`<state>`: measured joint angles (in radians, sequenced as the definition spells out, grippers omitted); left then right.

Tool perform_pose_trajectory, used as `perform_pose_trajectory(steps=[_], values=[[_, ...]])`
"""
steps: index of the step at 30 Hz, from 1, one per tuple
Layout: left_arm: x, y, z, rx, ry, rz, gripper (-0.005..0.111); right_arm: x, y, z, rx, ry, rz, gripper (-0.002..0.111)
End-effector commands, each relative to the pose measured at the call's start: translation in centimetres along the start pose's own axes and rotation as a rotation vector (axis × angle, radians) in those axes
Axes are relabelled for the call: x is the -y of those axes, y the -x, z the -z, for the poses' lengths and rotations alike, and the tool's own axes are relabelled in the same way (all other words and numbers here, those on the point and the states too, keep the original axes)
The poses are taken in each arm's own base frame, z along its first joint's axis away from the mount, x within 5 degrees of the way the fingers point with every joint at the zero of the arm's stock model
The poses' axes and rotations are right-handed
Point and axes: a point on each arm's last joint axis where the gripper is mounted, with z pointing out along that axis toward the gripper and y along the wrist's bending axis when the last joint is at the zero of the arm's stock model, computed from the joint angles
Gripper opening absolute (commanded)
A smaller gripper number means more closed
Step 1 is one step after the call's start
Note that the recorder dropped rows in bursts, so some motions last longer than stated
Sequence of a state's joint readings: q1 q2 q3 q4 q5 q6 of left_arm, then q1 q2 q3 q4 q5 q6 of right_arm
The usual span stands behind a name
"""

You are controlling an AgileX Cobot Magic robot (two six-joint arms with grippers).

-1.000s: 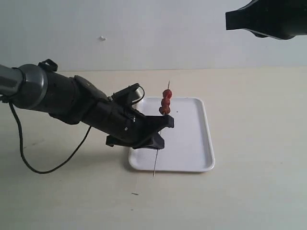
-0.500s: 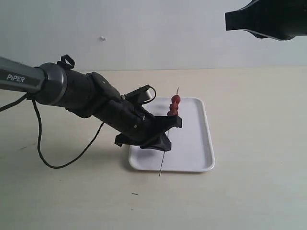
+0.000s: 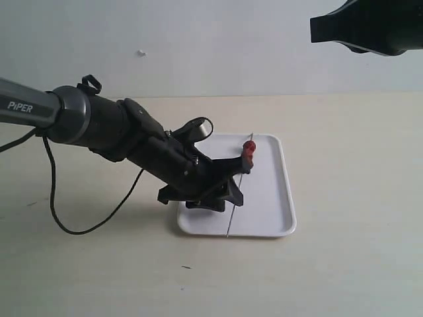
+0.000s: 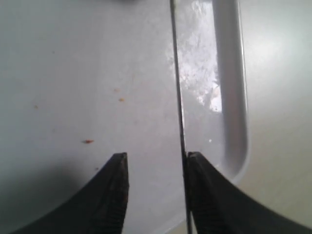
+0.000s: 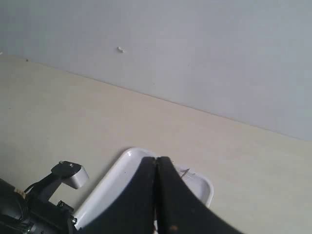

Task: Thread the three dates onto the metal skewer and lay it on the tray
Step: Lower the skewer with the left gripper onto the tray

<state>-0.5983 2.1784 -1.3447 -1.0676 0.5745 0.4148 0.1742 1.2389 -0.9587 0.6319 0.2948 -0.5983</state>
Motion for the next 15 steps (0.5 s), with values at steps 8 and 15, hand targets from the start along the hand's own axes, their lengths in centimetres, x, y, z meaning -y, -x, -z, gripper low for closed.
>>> perform_pose_trajectory(steps=[8,15], values=[[-0.15,0.70,0.43,0.036,-0.004,0.020,0.041,-0.03,-0.04,0.12,0.005,0.000,0.007,0.000],[-0.25,0.60,0.42,0.026,0.009,-0.037,0.067,-0.03,-0.04,0.12,0.005,0.000,0.007,0.000]])
